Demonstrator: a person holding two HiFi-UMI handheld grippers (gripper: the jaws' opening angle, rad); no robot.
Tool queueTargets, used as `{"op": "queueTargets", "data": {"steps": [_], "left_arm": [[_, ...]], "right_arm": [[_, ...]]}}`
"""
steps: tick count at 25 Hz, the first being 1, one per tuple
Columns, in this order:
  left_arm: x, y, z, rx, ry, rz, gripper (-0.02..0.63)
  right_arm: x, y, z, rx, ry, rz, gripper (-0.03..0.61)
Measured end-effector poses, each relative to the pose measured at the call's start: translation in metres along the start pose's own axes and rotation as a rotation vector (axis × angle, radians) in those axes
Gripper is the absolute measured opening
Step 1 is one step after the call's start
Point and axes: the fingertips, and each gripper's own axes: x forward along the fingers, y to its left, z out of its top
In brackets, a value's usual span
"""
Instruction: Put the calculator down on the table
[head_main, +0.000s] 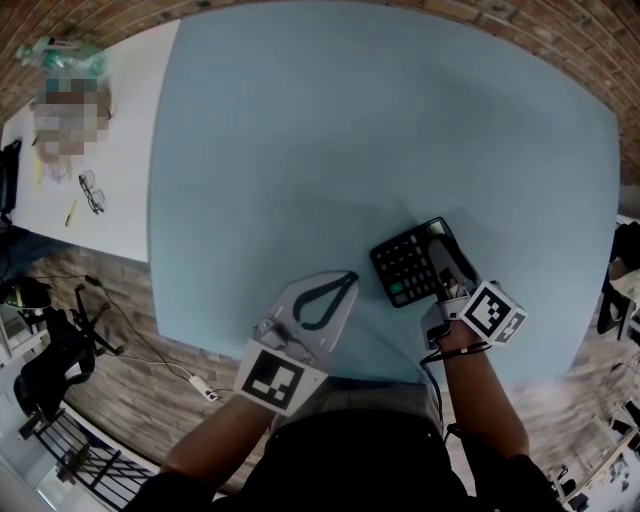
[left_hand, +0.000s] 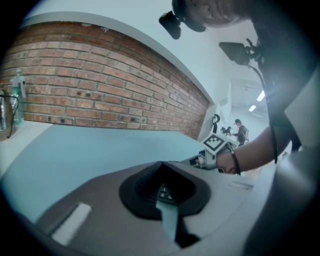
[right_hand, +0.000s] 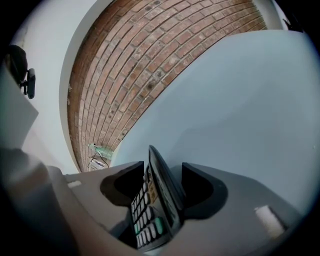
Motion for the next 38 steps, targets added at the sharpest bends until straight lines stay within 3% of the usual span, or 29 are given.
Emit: {"op": "queueTargets", "data": {"steps": [15,23,28,38], "left_arm": [[-0.013,-0.006,0.002,0.011,-0.014,0.018,0.003],[-0.017,-0.017,0.001,0.024,-0.012,0.016,0.003],[-0.019,-0.024,0.002,0.059,-0.008,0.019,0.003],[-0.025,-0.039,0.003,0.052,-0.025,0.012,0.003]], "right_arm": [[-0.004,-0.006,-0.003,-0.081,0.026,-0.030,0.276],[-0.009,-0.009,-0.007,-0.175,0.061,-0.068,0.349],[-0.015,-0.014,-0.007,-0.176,0.055,-0.077,0.362],[-0.034,-0.015,-0.003,-0.179,0.004,-0.083,0.362]]}}
